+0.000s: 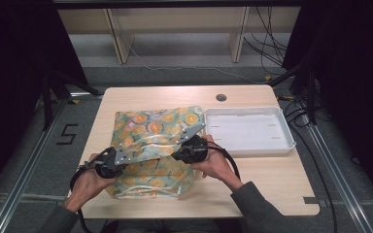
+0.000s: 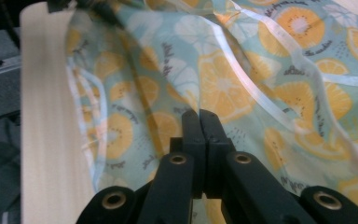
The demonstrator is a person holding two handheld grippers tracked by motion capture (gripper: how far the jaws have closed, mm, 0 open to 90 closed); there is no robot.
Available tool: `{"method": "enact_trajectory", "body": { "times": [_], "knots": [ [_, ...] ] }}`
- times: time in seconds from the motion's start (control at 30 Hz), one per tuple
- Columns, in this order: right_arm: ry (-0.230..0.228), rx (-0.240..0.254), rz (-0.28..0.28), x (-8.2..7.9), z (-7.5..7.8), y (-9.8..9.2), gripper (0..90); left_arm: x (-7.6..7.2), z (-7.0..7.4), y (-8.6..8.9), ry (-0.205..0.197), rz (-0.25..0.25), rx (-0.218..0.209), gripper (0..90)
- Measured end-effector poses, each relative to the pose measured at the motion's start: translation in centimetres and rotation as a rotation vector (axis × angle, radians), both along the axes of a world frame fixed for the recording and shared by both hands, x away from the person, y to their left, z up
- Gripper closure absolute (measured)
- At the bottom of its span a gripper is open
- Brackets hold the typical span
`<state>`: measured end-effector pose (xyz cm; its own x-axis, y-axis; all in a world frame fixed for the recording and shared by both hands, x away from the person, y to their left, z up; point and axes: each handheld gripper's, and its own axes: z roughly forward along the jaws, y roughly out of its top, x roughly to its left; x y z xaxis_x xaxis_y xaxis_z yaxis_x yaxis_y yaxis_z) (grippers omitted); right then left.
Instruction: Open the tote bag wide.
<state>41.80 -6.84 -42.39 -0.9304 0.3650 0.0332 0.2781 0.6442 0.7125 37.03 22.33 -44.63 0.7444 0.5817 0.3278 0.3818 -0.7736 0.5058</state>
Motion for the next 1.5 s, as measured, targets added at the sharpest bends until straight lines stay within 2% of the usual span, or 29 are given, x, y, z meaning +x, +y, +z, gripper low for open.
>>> {"method": "enact_trajectory", "body": {
  "times": [0.1,0.13,0.17,0.2,0.23,0.27,0.3,0.33,0.37,0.43,0.5,0.57,0.63,0.73,0.77,0.87,0.93,1.0,1.07,1.13,1.17,1.2,1.23,1.27,1.33,1.37,1.4,1.43,1.5],
  "knots": [
    [0.003,0.004,0.012,-1.0,0.8,-0.3,90.0,-1.5,1.5,0.2,0.060,-0.053,-0.055,89.3],
    [0.018,0.019,0.021,-1.5,1.2,-0.5,90.0,-2.0,2.0,0.3,0.083,-0.068,-0.080,89.4],
    [0.009,0.023,0.023,-1.8,1.7,-0.7,90.0,-2.4,2.7,0.4,0.107,-0.088,-0.106,89.3],
    [0.017,0.039,0.027,-2.1,2.2,-0.9,90.0,-2.7,3.1,0.6,0.105,-0.094,-0.146,89.3],
    [0.022,0.054,0.029,-2.5,2.8,-1.2,90.0,-2.9,3.9,0.9,0.126,-0.111,-0.156,89.3],
    [-0.004,0.068,0.044,-2.5,3.3,-1.4,90.0,-2.9,4.5,1.1,0.130,-0.118,-0.179,89.3],
    [-0.007,0.082,0.049,-2.6,3.9,-1.6,90.0,-2.9,4.5,1.1,0.130,-0.118,-0.179,89.3],
    [-0.022,0.099,0.045,-2.6,4.4,-1.7,90.0,-2.7,5.8,1.5,0.141,-0.126,-0.212,89.3],
    [-0.029,0.110,0.036,-2.4,4.8,-1.7,90.0,-2.5,6.4,1.7,0.135,-0.123,-0.228,89.3],
    [-0.052,0.123,0.006,-1.7,5.3,-1.5,90.0,-1.5,7.2,2.0,0.125,-0.105,-0.247,89.2],
    [-0.084,0.123,-0.022,-0.4,5.3,-1.0,90.0,-0.1,7.5,2.3,0.113,-0.077,-0.243,89.1],
    [-0.106,0.108,-0.046,1.0,4.9,-0.4,90.0,1.6,7.4,2.7,0.106,-0.053,-0.253,89.0],
    [-0.146,0.080,-0.085,2.4,4.0,0.5,90.0,3.2,6.6,3.0,0.106,-0.004,-0.264,88.9],
    [-0.160,0.033,-0.129,4.4,2.4,1.9,90.0,5.2,5.0,3.3,0.114,0.035,-0.243,88.8],
    [-0.162,0.021,-0.131,5.1,1.8,2.3,90.0,5.7,4.5,3.5,0.144,0.050,-0.231,88.8],
    [-0.137,-0.012,-0.151,6.4,0.0,3.5,90.0,6.9,2.7,4.2,0.179,0.080,-0.237,88.7],
    [-0.120,-0.034,-0.145,7.0,-0.9,4.1,90.0,7.3,1.6,4.5,0.211,0.117,-0.266,88.8],
    [-0.115,-0.050,-0.136,7.4,-1.7,4.6,90.0,7.6,0.6,4.8,0.235,0.126,-0.267,88.9],
    [-0.102,-0.077,-0.124,7.3,-2.2,4.9,90.0,7.8,-0.2,4.8,0.257,0.136,-0.265,89.0],
    [-0.080,-0.086,-0.148,6.8,-2.1,4.9,83.7,7.9,-0.4,4.9,0.276,0.140,-0.265,89.1],
    [-0.067,-0.092,-0.166,6.4,-1.7,4.8,78.4,7.9,-0.4,4.9,0.272,0.153,-0.275,89.1],
    [-0.084,-0.075,-0.171,5.9,-1.2,4.8,75.5,7.9,-0.4,4.8,0.267,0.158,-0.280,89.1],
    [-0.072,-0.072,-0.161,5.2,-0.4,4.6,73.5,7.9,-0.2,4.8,0.273,0.157,-0.275,89.1],
    [-0.096,-0.054,-0.129,4.5,0.2,4.5,72.2,7.9,-0.2,4.8,0.272,0.161,-0.282,89.1],
    [-0.108,-0.010,-0.074,2.9,1.6,4.1,74.0,8.0,0.0,4.9,0.276,0.165,-0.285,89.1],
    [-0.096,-0.012,-0.045,2.0,2.1,4.0,77.2,8.0,0.0,4.8,0.276,0.169,-0.289,89.1],
    [-0.096,-0.012,-0.045,2.0,2.1,4.0,77.2,8.0,0.0,4.8,0.276,0.169,-0.289,89.1],
    [-0.089,-0.035,0.006,0.6,1.8,3.9,85.8,7.9,-0.1,4.7,0.270,0.177,-0.296,89.1],
    [-0.063,-0.123,0.014,-0.2,0.4,3.7,90.0,7.7,0.2,4.9,0.278,0.171,-0.286,89.1]
  ]
}}
